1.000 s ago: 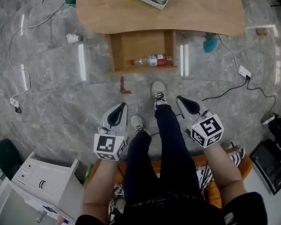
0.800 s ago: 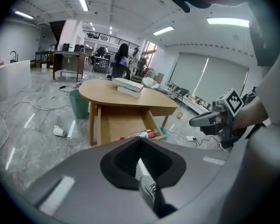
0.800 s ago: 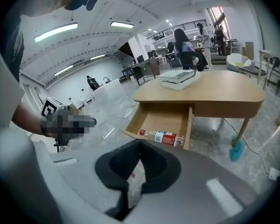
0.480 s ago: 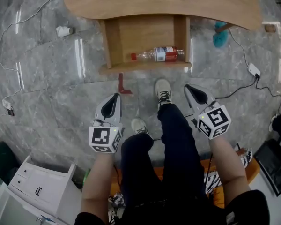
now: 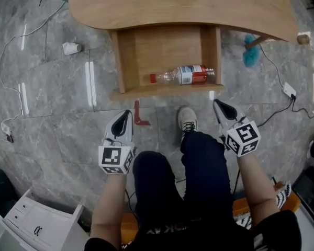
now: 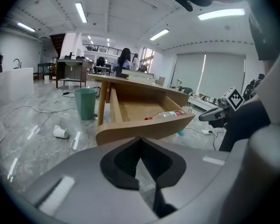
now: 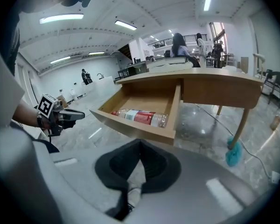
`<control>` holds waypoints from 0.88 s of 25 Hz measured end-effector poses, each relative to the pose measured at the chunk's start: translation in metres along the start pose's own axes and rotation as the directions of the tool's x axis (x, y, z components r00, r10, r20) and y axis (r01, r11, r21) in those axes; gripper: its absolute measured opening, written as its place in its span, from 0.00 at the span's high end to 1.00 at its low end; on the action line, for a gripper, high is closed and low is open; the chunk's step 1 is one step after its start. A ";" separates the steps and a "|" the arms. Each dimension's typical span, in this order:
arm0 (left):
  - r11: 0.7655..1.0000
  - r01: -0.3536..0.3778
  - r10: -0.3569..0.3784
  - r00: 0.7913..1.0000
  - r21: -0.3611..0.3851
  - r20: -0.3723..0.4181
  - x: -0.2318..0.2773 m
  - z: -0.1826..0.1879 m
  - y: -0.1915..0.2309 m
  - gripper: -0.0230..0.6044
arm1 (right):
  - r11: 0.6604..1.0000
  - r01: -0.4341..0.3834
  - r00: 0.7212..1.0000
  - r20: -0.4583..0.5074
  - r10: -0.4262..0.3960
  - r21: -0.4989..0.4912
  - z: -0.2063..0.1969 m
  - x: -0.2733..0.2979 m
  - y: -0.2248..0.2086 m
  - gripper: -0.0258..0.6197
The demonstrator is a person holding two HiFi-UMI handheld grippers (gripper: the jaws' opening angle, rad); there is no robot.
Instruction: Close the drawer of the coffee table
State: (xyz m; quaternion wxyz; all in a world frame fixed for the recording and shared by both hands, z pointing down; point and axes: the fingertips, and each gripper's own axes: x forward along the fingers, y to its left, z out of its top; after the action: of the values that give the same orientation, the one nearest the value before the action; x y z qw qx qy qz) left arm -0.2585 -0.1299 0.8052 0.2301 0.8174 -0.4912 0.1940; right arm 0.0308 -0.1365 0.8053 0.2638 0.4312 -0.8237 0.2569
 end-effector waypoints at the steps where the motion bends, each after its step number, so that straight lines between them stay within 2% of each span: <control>1: 1.000 -0.004 0.004 1.000 0.013 0.011 0.004 -0.004 0.005 0.96 | 1.000 0.012 1.000 0.010 -0.011 -0.006 -0.004 0.004 -0.004 0.96; 6: 0.998 -0.044 0.041 0.997 0.041 0.058 0.023 -0.025 0.037 0.96 | 0.996 0.086 0.995 0.051 -0.087 0.013 -0.032 0.021 -0.035 0.96; 11: 0.986 -0.138 0.125 0.982 0.090 0.140 0.036 -0.034 0.071 0.96 | 0.991 0.135 0.985 0.105 -0.134 -0.008 -0.046 0.032 -0.064 0.96; 12: 0.985 -0.140 0.123 0.980 0.102 0.157 0.040 -0.033 0.074 0.85 | 0.990 0.136 0.984 0.119 -0.133 -0.023 -0.045 0.034 -0.068 0.95; 13: 0.985 -0.134 0.114 0.979 0.111 0.170 0.044 -0.034 0.075 0.71 | 0.991 0.130 0.983 0.132 -0.124 -0.038 -0.043 0.037 -0.071 0.83; 14: 0.985 -0.127 0.104 0.978 0.119 0.178 0.049 -0.035 0.076 0.70 | 0.991 0.121 0.983 0.143 -0.112 -0.052 -0.042 0.040 -0.072 0.76; 17: 0.983 -0.121 0.094 0.977 0.135 0.190 0.055 -0.040 0.075 0.70 | 0.992 0.092 0.984 0.163 -0.077 -0.087 -0.042 0.047 -0.070 0.75; 20: 0.983 -0.118 0.092 0.979 0.138 0.182 0.056 -0.041 0.068 0.61 | 0.993 0.069 0.983 0.176 -0.051 -0.099 -0.038 0.052 -0.066 0.70; 22: 0.984 -0.118 0.093 0.979 0.134 0.183 0.057 -0.042 0.066 0.60 | 0.993 0.066 0.980 0.195 -0.047 -0.094 -0.033 0.055 -0.063 0.69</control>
State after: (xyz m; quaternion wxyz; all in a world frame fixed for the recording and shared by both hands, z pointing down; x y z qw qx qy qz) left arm -0.2961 -0.1737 0.8830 0.1153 0.8185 -0.5371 0.1679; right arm 0.0644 -0.1779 0.8781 0.2116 0.4634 -0.8446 0.1648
